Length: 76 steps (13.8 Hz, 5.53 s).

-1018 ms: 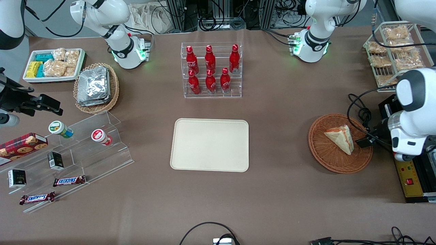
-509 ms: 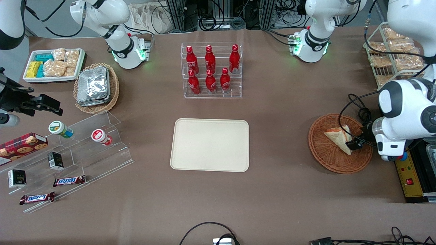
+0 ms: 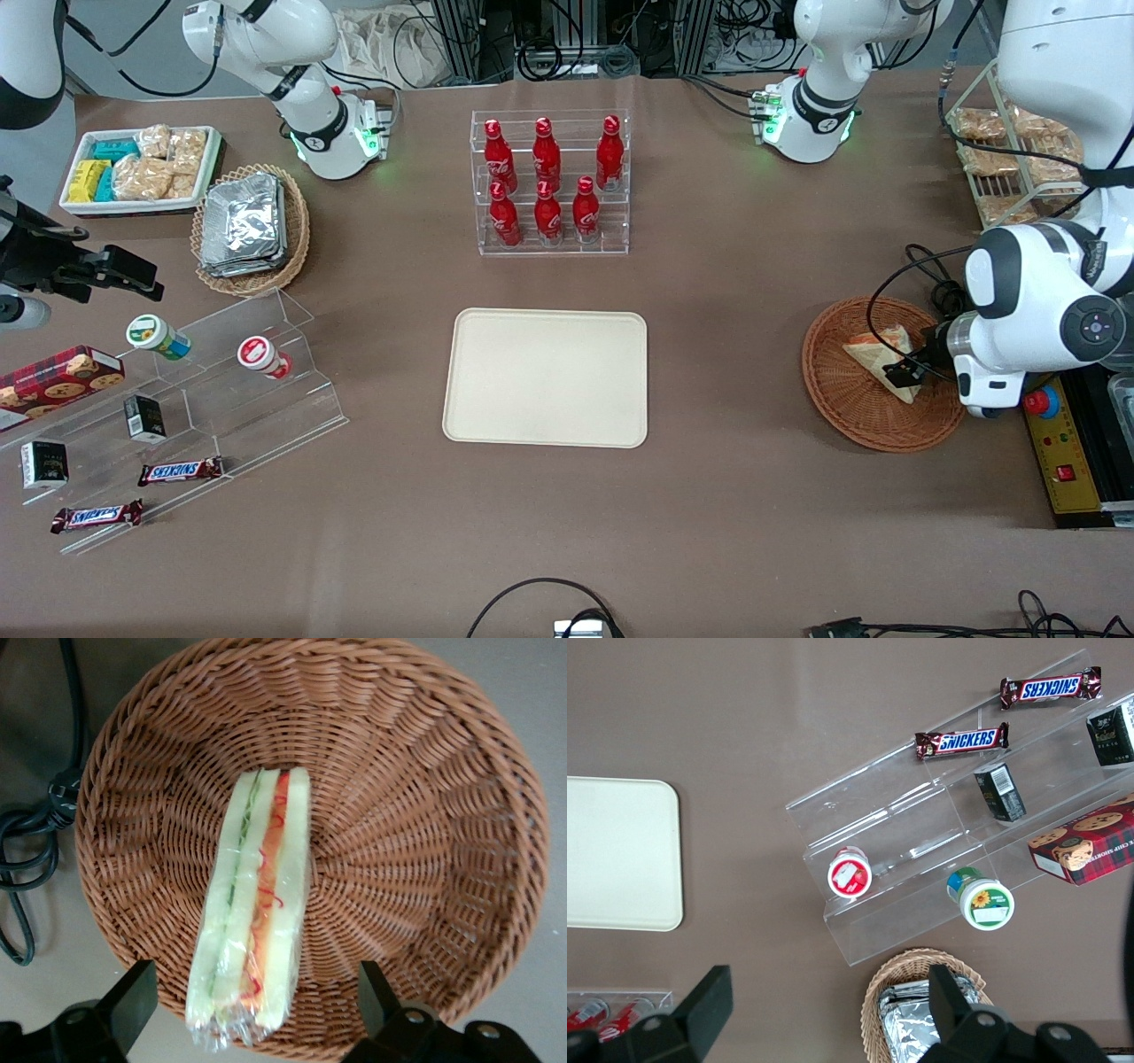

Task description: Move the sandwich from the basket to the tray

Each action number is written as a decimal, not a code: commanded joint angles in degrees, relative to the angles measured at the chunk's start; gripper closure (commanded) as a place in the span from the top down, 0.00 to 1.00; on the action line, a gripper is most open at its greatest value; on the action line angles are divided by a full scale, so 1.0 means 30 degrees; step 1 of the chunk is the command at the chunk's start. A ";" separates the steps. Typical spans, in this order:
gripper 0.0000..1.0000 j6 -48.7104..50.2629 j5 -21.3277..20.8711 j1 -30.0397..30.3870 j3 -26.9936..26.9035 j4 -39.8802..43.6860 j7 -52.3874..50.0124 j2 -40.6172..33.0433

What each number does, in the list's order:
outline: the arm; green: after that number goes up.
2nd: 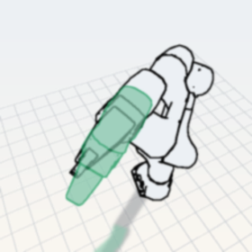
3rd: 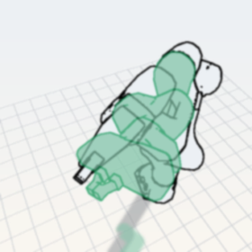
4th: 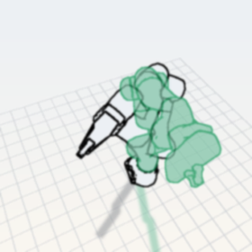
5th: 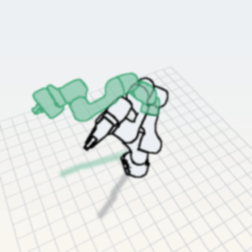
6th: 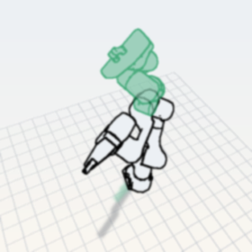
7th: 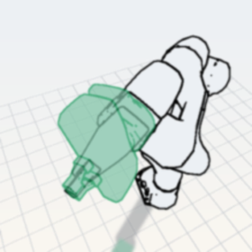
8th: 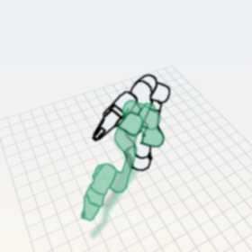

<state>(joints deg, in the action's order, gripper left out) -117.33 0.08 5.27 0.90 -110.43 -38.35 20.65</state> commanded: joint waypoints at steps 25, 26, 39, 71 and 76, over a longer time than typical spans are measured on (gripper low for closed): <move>0.00 0.3940 0.1087 -0.0493 0.0258 0.4627 0.1293 -0.0878; 0.00 0.5027 0.0942 -0.0960 0.0258 0.5976 0.1762 -0.0702; 0.00 0.6717 0.0786 -1.1041 0.0608 1.2782 0.1651 0.4653; 1.00 0.4164 0.0119 -0.9616 0.0346 0.2193 0.2840 -0.2887; 1.00 0.5998 0.0295 -0.5282 0.0346 0.2586 0.7439 -0.4568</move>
<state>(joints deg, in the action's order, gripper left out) -101.45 1.01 -15.32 1.11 -102.76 -21.08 8.81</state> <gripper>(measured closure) 0.000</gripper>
